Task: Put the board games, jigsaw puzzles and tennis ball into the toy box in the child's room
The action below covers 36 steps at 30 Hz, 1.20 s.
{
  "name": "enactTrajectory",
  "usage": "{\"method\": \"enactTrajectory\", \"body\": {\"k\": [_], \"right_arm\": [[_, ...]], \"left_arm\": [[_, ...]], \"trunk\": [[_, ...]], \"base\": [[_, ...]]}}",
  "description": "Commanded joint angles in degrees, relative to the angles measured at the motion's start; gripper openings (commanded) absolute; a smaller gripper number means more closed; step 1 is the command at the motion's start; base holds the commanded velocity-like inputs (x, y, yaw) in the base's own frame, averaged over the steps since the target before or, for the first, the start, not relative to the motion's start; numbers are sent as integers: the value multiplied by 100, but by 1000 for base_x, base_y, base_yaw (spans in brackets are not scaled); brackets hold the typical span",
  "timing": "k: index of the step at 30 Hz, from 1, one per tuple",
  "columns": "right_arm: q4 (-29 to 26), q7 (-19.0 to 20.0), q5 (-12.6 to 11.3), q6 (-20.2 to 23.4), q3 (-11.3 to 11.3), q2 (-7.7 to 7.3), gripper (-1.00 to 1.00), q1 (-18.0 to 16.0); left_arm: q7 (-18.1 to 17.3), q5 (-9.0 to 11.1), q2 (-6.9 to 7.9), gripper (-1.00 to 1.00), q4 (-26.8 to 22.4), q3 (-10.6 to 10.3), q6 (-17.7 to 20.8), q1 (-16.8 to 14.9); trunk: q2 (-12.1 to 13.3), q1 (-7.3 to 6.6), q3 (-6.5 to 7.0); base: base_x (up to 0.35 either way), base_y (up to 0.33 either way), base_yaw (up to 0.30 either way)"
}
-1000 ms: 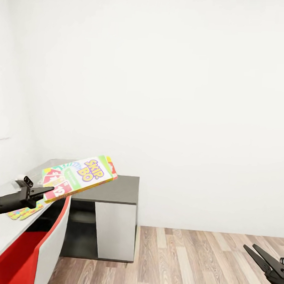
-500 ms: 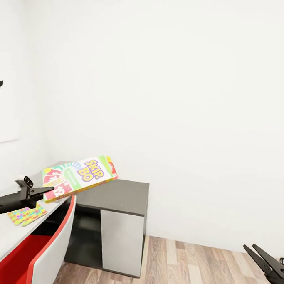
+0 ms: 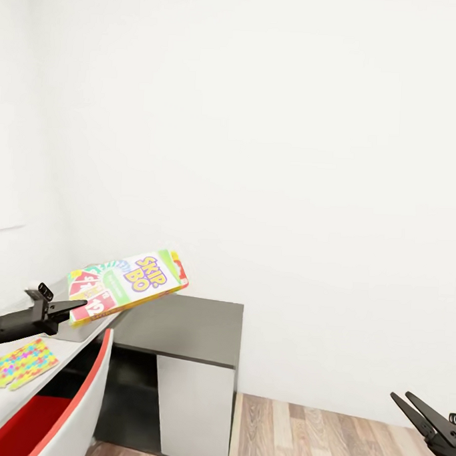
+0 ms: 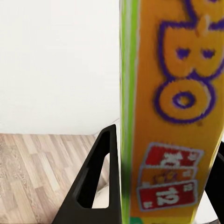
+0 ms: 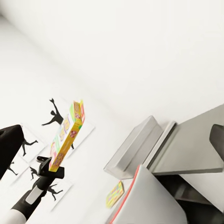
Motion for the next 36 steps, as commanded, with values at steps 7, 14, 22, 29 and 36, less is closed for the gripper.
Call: {"method": "enactTrajectory", "body": {"k": [7,14,22,29,36], "right_arm": [[-6,-5,-31,39,5,-21,100,2],[-11,-5,-31,39,7,-21,100,0],[-10,-5,-31,39,8,-12,100,0],[4,-5,-34,39,8,-22,100,0],[14,0,-39,39,7,-21,100,0]], "left_arm": [[-22,20,1,-100,-2,0,52,-5],[-22,23,1,-100,-2,0,51,-5],[-22,20,1,-100,-2,0,50,-5],[-22,18,1,-100,-2,7,52,-5],[-22,17,1,-100,-2,38,52,-5]], "trunk": [[-5,4,-68],[-5,4,-129],[-5,4,-194],[-5,4,-230],[-5,4,-236]], "base": [[319,0,68],[320,0,140],[320,-37,168],[320,-79,139],[320,-90,24]]}}
